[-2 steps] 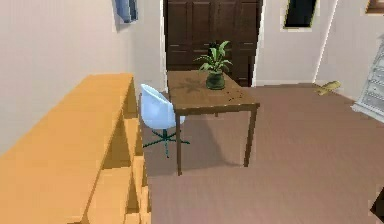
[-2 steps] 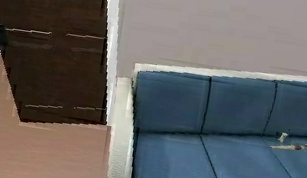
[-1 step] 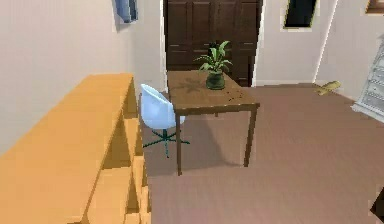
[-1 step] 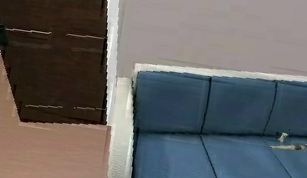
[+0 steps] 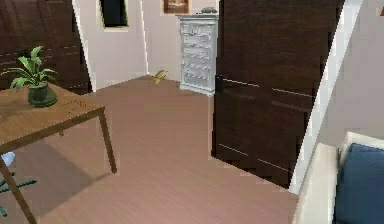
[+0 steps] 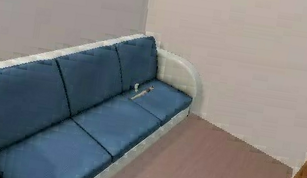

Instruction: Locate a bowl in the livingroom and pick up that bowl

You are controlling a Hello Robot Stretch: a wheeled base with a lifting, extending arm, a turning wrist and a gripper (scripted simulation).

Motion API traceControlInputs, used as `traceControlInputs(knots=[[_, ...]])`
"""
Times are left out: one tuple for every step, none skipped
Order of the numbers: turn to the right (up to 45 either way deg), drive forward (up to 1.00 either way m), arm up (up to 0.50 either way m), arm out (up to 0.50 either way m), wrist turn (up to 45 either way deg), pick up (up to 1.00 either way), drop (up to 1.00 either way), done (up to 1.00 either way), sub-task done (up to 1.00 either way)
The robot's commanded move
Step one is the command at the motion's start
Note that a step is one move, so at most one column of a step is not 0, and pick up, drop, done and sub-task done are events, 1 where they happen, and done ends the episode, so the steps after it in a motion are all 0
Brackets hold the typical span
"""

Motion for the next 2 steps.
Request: traceControlInputs(knots=[[-3.0, 0.0, 0.0, 0.0, 0.0, 0.0, 0.0, 0.0, 0.0], [0.0, 0.45, 0.0, 0.0, 0.0, 0.0, 0.0, 0.0, 0.0]])
